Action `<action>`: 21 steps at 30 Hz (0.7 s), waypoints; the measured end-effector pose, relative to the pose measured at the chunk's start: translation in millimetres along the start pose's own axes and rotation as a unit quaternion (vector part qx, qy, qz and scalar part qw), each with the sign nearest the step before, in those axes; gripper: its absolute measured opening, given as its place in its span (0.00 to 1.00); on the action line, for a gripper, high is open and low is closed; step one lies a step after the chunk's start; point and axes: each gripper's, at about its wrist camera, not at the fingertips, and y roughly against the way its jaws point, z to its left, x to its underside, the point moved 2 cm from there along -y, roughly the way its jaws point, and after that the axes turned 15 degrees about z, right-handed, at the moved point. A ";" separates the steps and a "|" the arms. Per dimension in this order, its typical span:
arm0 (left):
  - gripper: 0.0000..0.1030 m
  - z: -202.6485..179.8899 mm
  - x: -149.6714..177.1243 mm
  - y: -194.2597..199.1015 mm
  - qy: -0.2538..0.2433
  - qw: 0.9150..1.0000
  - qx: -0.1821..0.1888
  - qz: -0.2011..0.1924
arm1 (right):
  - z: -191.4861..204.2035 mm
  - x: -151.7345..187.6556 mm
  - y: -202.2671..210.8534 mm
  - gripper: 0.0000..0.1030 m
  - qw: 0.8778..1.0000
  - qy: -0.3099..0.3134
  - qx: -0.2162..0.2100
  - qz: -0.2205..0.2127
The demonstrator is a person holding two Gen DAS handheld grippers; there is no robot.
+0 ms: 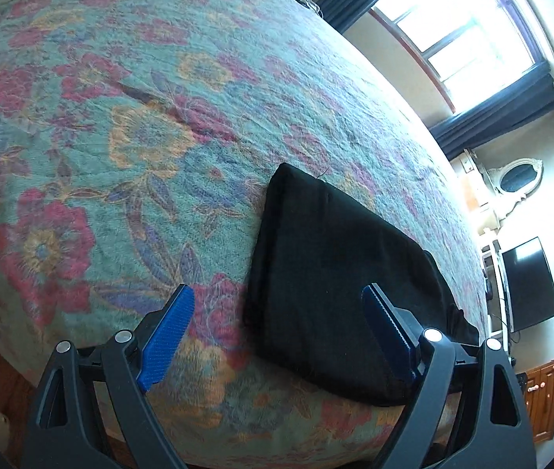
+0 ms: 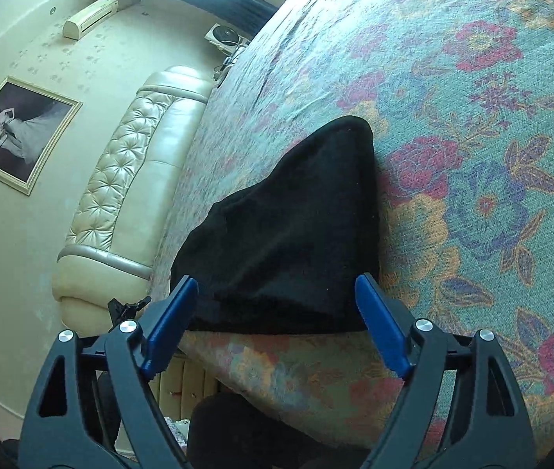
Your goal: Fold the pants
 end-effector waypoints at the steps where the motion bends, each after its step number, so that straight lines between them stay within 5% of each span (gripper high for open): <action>1: 0.83 1.0 -5.5 -6.9 -0.002 1.000 0.005 0.011 | 1.6 2.1 2.3 0.80 1.000 -0.002 -0.008 -0.003; 7: 0.88 -0.6 -25.5 -35.3 -0.019 0.999 0.022 0.046 | 12.6 7.6 20.0 0.80 1.000 -0.005 -0.009 -0.022; 11: 0.88 -14.3 -26.4 -46.7 -0.042 0.990 0.102 0.084 | 17.2 5.7 18.5 0.80 0.999 -0.006 -0.026 -0.025; 15: 0.88 -25.9 -21.6 -56.5 -0.070 0.988 0.093 0.103 | 21.0 2.9 3.6 0.80 0.999 -0.007 -0.027 -0.016; 19: 0.88 -13.2 -26.0 -55.7 -0.025 0.986 0.130 0.100 | 25.2 4.3 -12.2 0.80 0.999 -0.007 -0.032 -0.004; 20: 0.84 -9.9 -26.4 -52.4 -0.015 0.986 0.133 0.098 | 26.3 4.6 -15.2 0.80 0.999 -0.006 -0.033 -0.001; 21: 0.56 -6.7 -26.9 -51.8 -0.008 0.988 0.123 0.096 | 27.3 4.0 -17.7 0.80 0.999 -0.005 -0.034 0.001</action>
